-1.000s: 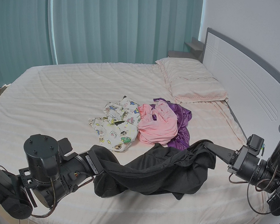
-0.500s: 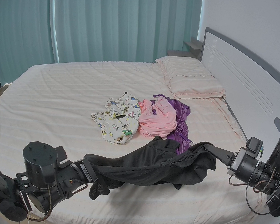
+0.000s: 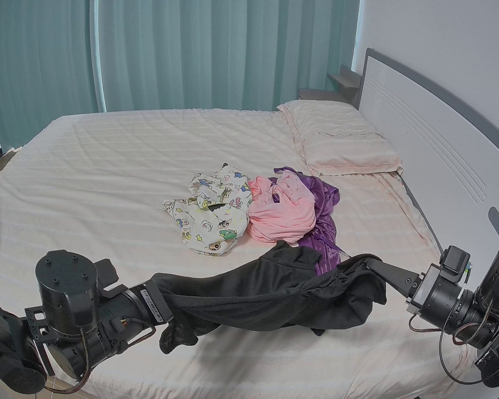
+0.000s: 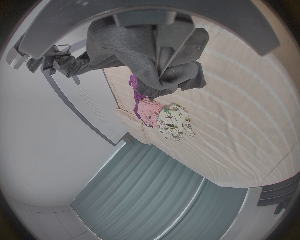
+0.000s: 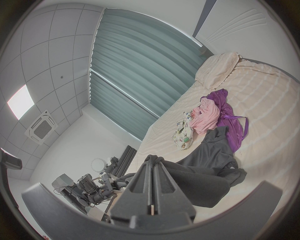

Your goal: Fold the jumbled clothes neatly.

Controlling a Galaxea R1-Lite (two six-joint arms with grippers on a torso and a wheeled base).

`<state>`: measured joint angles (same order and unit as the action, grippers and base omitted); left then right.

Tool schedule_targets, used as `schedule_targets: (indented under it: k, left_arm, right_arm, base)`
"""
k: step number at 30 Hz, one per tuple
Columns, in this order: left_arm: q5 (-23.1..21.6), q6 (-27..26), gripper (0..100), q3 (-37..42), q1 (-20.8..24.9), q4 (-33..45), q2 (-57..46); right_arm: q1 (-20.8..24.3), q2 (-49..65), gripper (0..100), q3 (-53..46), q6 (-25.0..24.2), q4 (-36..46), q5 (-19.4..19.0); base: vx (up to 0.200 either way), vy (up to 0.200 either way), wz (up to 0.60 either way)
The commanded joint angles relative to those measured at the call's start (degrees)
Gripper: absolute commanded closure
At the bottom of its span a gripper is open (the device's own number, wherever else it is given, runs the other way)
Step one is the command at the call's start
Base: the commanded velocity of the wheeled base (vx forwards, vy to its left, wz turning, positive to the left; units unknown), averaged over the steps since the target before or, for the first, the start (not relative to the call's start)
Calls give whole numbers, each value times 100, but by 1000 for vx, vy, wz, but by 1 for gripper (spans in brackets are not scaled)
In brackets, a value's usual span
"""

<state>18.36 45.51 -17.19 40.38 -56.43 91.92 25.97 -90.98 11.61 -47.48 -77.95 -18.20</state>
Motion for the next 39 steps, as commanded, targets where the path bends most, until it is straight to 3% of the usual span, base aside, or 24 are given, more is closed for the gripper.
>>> schedule_targets:
  k: [1, 39]
  left_arm:
    - [1, 2, 100, 5, -74, 0, -42]
    - [1, 11, 100, 67, -135, 36, -209]
  right_arm:
    - [14, 63, 100, 0, 2, -1, 1]
    - [181, 309, 100, -9, 55, 8, 212]
  base:
    - [0, 200, 0]
    - [0, 200, 0]
